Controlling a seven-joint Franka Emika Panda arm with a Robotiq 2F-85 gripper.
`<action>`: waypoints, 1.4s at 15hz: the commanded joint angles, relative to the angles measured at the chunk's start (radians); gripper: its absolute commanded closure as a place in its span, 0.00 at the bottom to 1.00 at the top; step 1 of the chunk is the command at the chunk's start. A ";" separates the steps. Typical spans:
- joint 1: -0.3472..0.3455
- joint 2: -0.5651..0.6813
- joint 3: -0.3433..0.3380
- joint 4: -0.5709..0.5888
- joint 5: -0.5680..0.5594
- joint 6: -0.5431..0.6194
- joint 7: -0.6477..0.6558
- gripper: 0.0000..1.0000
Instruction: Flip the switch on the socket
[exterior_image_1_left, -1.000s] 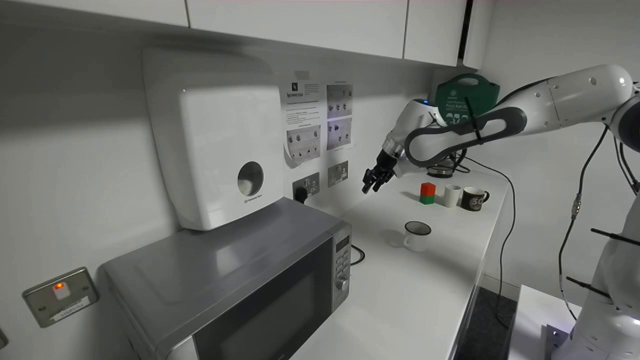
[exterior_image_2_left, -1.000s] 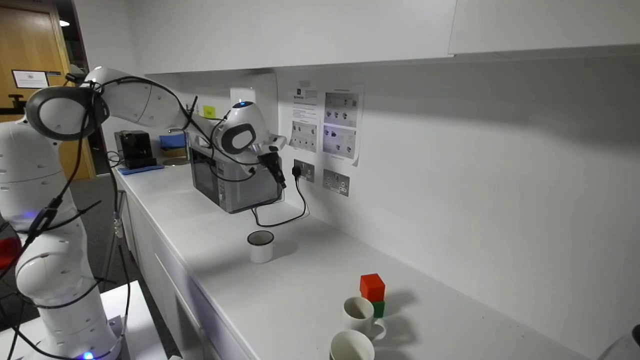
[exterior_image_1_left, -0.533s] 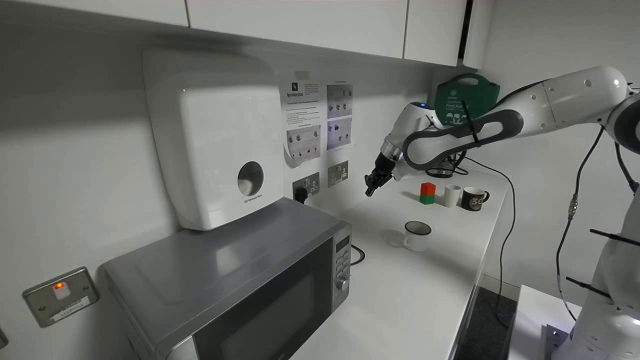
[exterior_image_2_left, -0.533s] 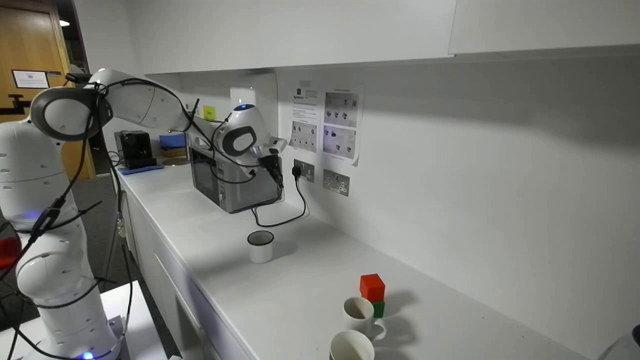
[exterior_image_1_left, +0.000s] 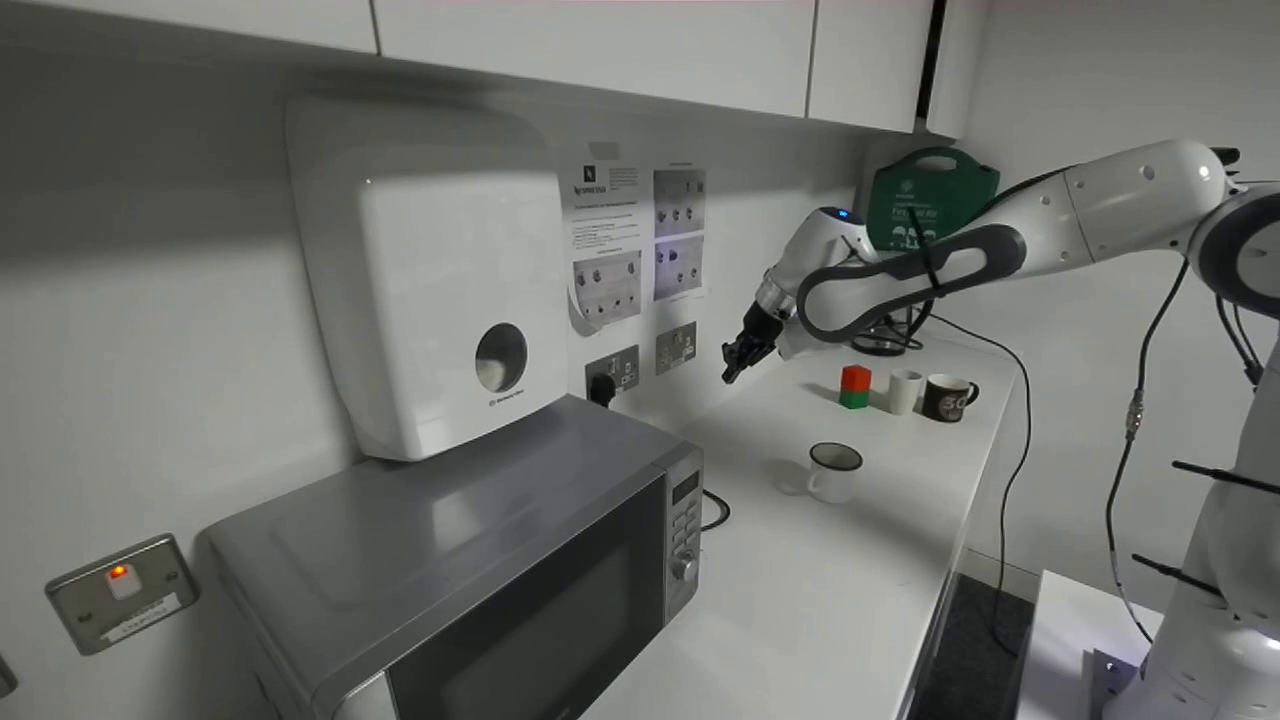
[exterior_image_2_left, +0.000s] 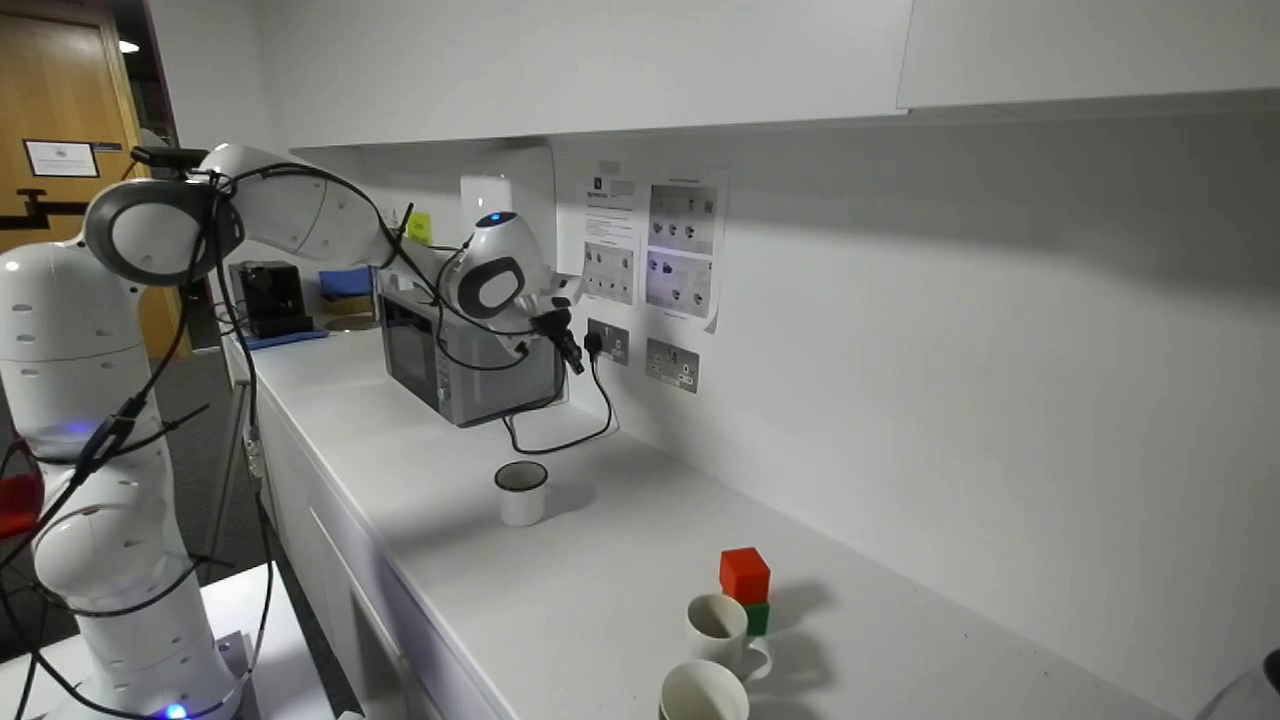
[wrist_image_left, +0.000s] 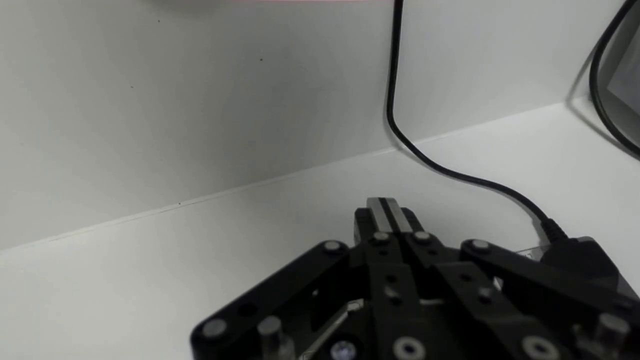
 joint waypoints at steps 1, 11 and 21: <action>0.012 0.065 -0.030 0.096 -0.020 0.015 -0.024 1.00; 0.019 0.187 -0.054 0.292 -0.039 -0.013 -0.035 1.00; 0.017 0.295 -0.085 0.431 -0.037 -0.036 -0.062 1.00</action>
